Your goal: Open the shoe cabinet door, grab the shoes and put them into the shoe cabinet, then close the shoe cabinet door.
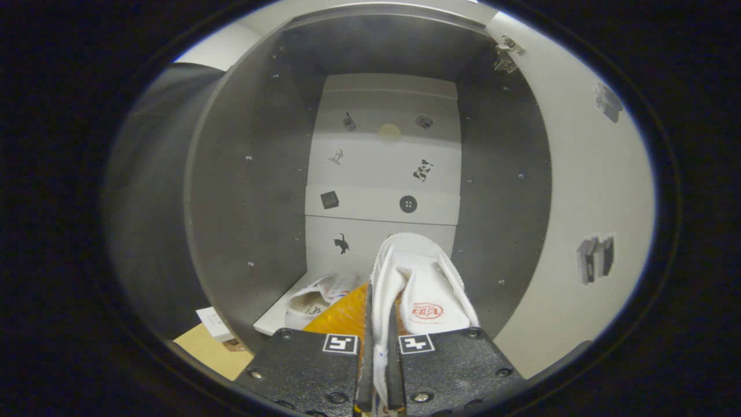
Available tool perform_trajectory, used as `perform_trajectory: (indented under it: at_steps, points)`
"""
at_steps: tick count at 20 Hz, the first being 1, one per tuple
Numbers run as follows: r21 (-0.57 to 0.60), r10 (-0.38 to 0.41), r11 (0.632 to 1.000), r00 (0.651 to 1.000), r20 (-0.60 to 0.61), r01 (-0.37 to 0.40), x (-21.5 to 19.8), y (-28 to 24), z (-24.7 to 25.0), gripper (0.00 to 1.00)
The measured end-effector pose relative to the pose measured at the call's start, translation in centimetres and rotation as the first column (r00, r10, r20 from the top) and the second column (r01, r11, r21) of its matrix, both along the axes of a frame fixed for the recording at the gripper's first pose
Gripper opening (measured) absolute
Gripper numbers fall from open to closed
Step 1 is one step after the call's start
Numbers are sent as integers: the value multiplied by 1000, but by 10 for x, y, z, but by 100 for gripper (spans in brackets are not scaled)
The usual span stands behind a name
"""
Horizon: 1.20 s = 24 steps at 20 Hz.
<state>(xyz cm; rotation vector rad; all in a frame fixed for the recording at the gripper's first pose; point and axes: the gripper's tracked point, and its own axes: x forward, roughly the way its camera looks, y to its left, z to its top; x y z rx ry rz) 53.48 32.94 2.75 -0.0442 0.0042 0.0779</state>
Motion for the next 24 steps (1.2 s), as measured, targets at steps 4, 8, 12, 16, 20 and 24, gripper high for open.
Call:
perform_trajectory:
  at_steps: [4,8,12,16,20,24]
  points:
    - [0,-10,1000,1000,-21,10,54,0,-5,13]
    - [-8,-26,1000,996,-81,26,102,-5,-26,13]
    - [-6,-25,1000,988,-149,25,126,-6,-48,13]
    - [16,-32,999,972,-231,37,139,-2,-64,13]
    - [75,-15,996,945,-325,42,146,4,-80,13]
    - [71,-33,996,944,-330,59,147,5,-81,13]
